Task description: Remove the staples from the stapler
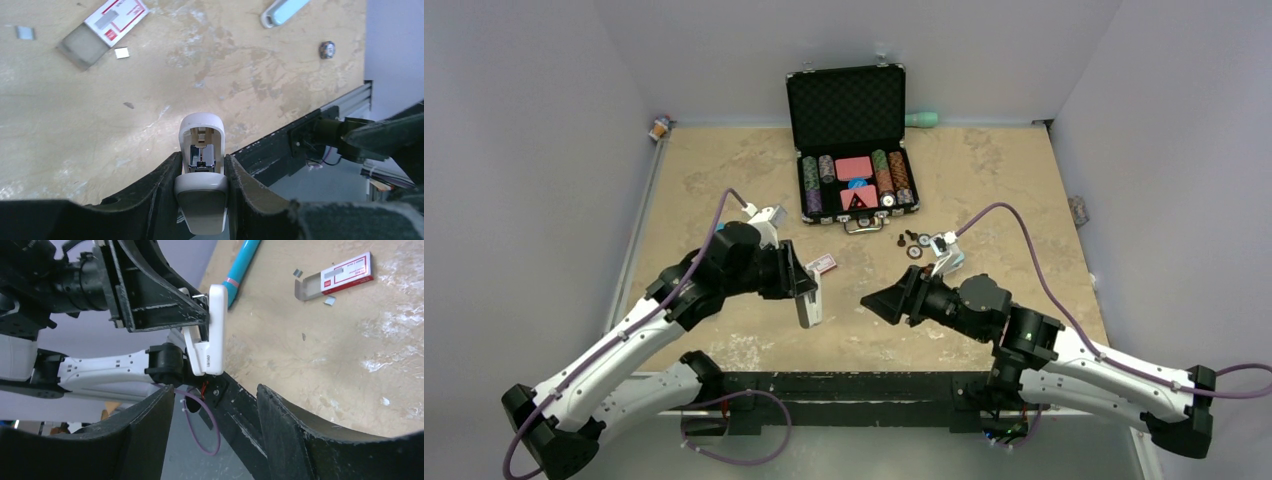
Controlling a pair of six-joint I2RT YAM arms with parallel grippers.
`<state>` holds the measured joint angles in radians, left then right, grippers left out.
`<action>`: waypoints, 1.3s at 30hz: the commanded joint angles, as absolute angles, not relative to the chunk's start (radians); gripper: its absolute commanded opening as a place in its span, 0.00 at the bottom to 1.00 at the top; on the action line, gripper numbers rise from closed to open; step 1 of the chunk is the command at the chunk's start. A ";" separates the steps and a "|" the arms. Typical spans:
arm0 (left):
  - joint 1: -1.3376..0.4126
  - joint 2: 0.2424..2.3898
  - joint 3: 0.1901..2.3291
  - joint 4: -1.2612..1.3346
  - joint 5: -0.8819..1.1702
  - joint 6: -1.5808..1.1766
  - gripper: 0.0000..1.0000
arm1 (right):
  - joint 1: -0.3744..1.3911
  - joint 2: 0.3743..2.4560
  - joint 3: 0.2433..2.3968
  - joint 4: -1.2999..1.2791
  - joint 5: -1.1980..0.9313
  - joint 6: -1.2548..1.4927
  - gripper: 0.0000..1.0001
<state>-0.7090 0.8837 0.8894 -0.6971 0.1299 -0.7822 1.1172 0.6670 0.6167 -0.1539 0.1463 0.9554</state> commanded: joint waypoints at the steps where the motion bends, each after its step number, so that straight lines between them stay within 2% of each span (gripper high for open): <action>1: -0.704 0.805 0.844 -0.479 0.313 -0.777 0.00 | 1.115 0.639 0.559 -0.008 0.067 0.917 0.66; 5: -0.704 0.733 0.828 -0.413 0.392 -0.762 0.00 | 1.116 0.620 0.528 0.106 0.028 0.901 0.66; 9: -0.703 0.676 0.831 -0.403 0.431 -0.744 0.00 | 1.116 0.623 0.482 0.169 0.076 0.978 0.79; 15: -0.703 0.621 0.801 -0.332 0.490 -0.769 0.00 | 1.117 0.729 0.542 0.240 -0.043 0.900 0.79; 22: -0.703 0.592 0.792 -0.259 0.505 -0.827 0.00 | 1.142 0.773 0.525 0.480 -0.164 0.864 0.78; 34: -0.704 0.587 0.820 -0.171 0.550 -0.915 0.00 | 1.210 0.906 0.686 0.500 -0.235 0.779 0.78; 39: -0.703 0.560 0.827 -0.159 0.546 -0.936 0.00 | 1.224 0.944 0.723 0.496 -0.236 0.763 0.73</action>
<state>-0.7071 0.5831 0.7891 -0.2443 0.5301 -0.8986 1.2118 0.9325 0.6590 0.4423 -0.2062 0.8024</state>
